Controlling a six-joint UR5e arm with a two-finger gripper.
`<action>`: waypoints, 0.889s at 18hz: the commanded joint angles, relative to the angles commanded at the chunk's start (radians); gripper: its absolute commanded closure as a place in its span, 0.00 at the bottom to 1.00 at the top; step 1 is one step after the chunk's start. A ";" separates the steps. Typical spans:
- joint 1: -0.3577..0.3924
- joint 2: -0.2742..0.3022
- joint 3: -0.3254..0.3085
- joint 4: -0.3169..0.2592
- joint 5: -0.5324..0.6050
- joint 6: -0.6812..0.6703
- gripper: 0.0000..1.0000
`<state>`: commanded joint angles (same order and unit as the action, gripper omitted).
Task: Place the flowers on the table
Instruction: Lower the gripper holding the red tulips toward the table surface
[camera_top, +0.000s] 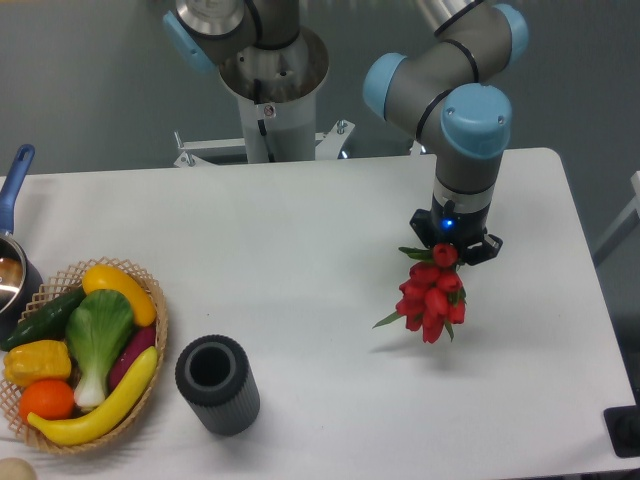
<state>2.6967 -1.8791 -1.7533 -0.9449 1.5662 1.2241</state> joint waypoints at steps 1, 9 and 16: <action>0.000 0.000 0.000 0.000 0.000 0.000 0.95; 0.000 -0.008 -0.012 0.000 0.003 0.000 0.94; -0.021 -0.052 -0.037 0.008 0.002 -0.003 0.88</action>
<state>2.6753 -1.9312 -1.7901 -0.9373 1.5677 1.2210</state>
